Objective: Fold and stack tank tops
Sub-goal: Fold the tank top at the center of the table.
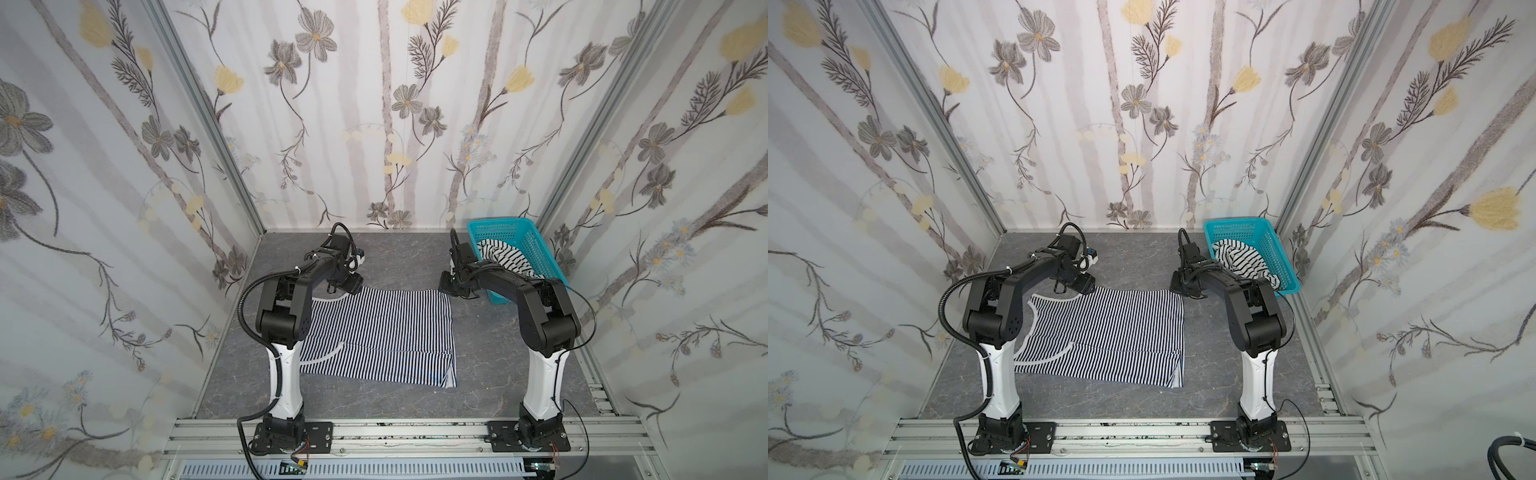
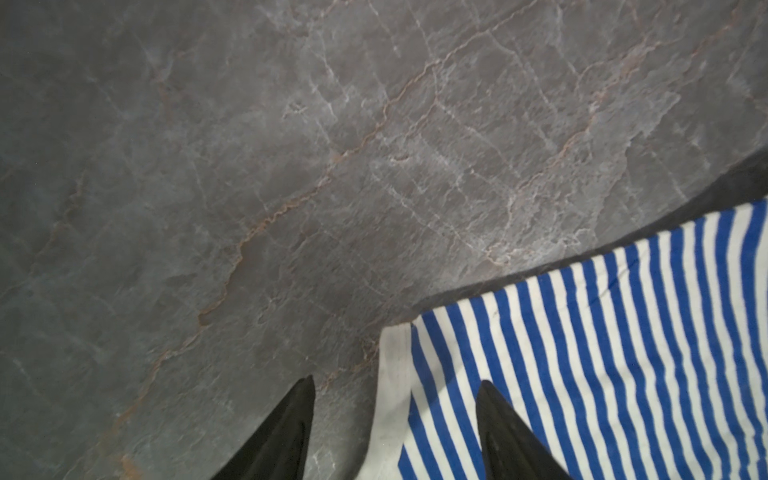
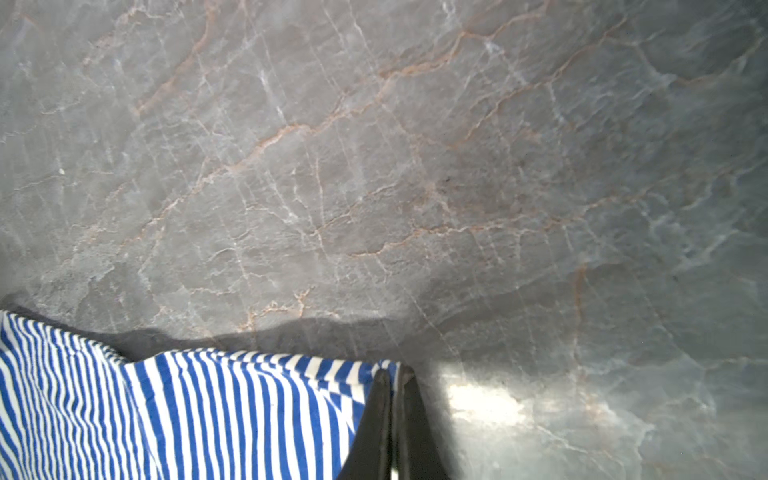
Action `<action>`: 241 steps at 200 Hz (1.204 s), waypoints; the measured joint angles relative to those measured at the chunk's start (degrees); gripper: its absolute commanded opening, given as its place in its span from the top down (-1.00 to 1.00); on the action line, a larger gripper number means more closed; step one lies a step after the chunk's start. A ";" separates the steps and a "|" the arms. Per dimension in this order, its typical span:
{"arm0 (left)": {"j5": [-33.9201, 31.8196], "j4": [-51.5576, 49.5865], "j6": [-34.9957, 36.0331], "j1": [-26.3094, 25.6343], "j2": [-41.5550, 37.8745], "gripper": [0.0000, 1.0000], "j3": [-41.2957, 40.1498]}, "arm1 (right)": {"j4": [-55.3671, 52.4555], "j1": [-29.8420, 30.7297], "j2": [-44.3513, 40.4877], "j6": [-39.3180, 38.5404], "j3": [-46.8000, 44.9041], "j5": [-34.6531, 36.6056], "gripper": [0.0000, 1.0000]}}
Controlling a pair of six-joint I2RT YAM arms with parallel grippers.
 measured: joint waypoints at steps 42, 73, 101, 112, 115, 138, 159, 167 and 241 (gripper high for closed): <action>-0.72 0.20 -0.02 0.02 0.63 -0.07 0.72 | 0.35 0.11 -0.92 -0.17 -0.13 -0.26 0.98; -0.81 0.26 -0.04 0.02 2.56 0.01 2.01 | 0.35 0.11 -1.49 -0.15 -1.03 -0.24 0.99; -1.09 0.26 -0.24 0.00 2.93 0.13 2.51 | 0.96 0.11 -1.97 -0.13 -1.86 -0.26 1.00; -1.01 0.28 -0.26 -0.09 3.17 0.15 2.69 | 1.09 0.11 -2.12 -0.13 -2.16 -0.26 1.00; -0.96 0.31 -0.28 -0.09 3.23 0.17 2.69 | 1.18 0.11 -2.19 -0.13 -2.21 -0.26 1.00; -0.87 0.74 -0.42 -0.17 3.69 0.23 2.99 | 1.88 0.11 -2.45 -0.13 -2.64 -0.28 1.00; -0.85 1.66 -0.44 -0.59 3.91 0.36 2.99 | 2.16 0.11 -2.64 -0.11 -2.99 -0.26 1.00; -0.87 2.10 -0.44 -0.85 3.93 0.43 2.82 | 2.34 0.13 -2.64 -0.07 -3.15 -0.28 1.00; 0.63 4.52 0.07 -1.90 3.19 1.00 0.94 | 2.54 0.13 -2.86 0.26 -3.26 -0.46 1.00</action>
